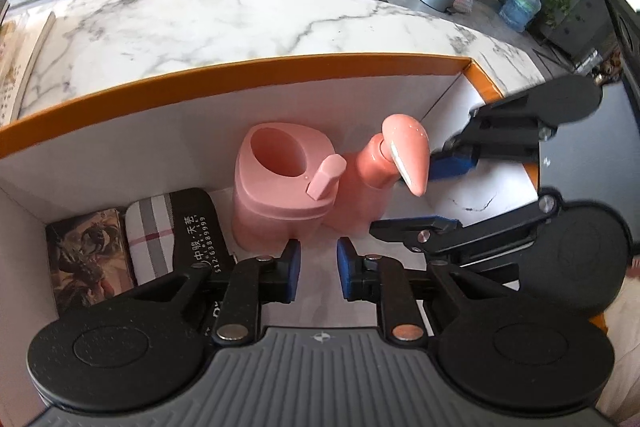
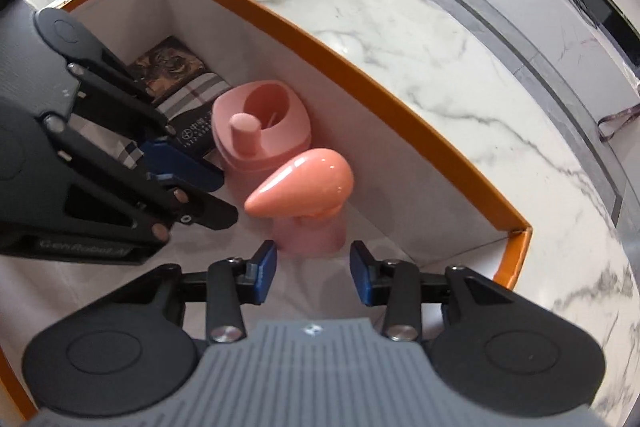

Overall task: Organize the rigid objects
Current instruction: 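Grasp the pink bottle's pump with the right tool and stand it upright, then release the pink bottle and move both tools out to the table items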

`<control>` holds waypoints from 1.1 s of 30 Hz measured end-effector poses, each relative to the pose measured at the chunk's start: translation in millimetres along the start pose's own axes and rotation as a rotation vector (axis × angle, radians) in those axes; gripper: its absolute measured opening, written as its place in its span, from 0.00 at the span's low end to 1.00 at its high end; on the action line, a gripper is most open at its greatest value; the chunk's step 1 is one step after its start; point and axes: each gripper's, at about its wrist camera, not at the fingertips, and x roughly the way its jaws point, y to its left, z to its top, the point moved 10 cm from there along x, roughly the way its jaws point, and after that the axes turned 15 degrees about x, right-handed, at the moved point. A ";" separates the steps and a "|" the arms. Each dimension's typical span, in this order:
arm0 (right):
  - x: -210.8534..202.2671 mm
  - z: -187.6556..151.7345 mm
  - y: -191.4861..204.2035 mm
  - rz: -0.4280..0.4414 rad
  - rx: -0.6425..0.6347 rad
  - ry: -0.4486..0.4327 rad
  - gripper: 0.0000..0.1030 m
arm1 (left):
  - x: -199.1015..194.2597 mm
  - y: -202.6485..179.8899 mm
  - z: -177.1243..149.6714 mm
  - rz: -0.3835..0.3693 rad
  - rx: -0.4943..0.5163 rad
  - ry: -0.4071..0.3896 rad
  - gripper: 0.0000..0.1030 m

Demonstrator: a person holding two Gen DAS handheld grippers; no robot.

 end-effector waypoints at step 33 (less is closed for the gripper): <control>-109.4 -44.7 -3.3 -0.007 0.264 -0.346 0.14 | -70.5 -44.5 8.8 0.090 -0.015 -0.134 0.19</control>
